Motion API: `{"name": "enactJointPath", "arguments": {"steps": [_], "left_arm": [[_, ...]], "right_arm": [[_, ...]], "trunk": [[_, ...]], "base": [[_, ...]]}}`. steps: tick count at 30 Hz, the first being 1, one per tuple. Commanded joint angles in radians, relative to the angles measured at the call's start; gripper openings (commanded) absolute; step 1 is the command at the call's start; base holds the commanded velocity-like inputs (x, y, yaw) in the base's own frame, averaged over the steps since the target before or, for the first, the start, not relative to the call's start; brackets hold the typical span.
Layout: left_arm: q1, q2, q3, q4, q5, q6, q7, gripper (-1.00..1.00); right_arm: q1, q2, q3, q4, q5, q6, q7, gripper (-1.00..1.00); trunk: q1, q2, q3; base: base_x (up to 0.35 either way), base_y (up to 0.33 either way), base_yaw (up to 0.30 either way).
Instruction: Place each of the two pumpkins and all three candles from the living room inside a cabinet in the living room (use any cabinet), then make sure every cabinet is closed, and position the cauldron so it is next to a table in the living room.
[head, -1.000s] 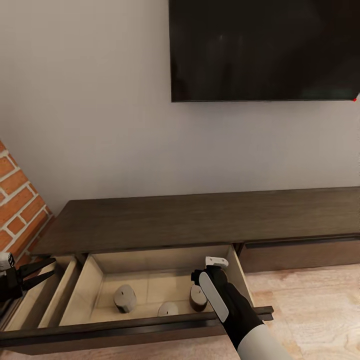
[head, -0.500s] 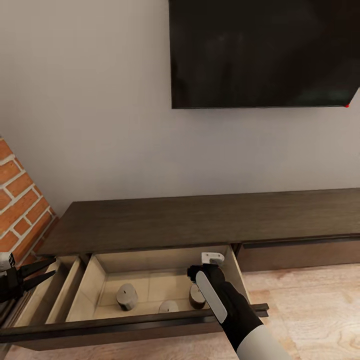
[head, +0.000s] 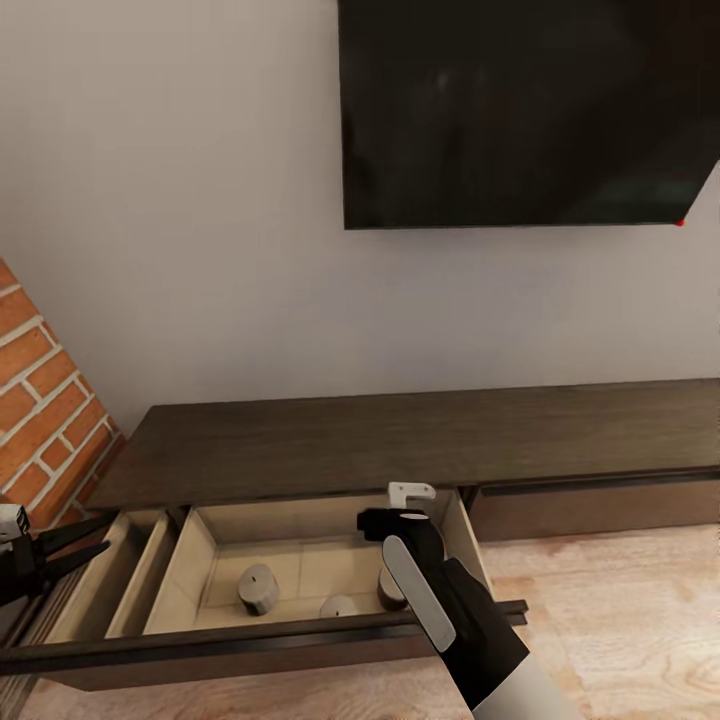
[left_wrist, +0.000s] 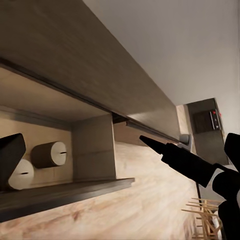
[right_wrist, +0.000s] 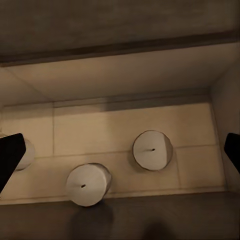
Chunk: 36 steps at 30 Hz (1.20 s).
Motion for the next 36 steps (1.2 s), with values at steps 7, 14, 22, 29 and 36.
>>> {"name": "enactJointPath", "arguments": {"steps": [7,14,22,29,36], "left_arm": [[-0.001,0.000,0.001,0.000,-0.005,0.004,-0.005,1.00],[-0.001,0.000,0.001,0.007,-0.004,0.004,-0.005,1.00],[-0.001,0.000,0.001,0.008,-0.004,0.004,-0.005,1.00],[-0.001,0.000,0.001,0.008,-0.004,0.004,-0.005,1.00],[-0.001,0.000,0.001,0.008,-0.004,0.004,-0.005,1.00]], "right_arm": [[-0.001,0.000,0.001,-0.001,-0.009,0.002,-0.010,1.00],[-0.001,0.000,0.001,-0.001,-0.009,0.002,-0.010,1.00],[-0.001,0.000,0.001,-0.001,-0.009,0.000,-0.010,1.00],[-0.001,0.000,0.001,-0.001,-0.009,0.000,-0.010,1.00],[-0.001,0.000,0.001,-0.001,-0.009,0.000,-0.010,1.00]], "trunk": [[-0.027,0.049,0.021],[-0.054,0.098,0.043],[-0.085,0.154,0.068],[-0.111,0.203,0.090],[-0.138,0.252,0.112]], "base": [[-0.120,0.000,0.000],[-0.129,0.000,0.000],[-0.166,0.000,0.000],[-0.009,0.000,0.171],[-0.122,0.000,0.049]]}}
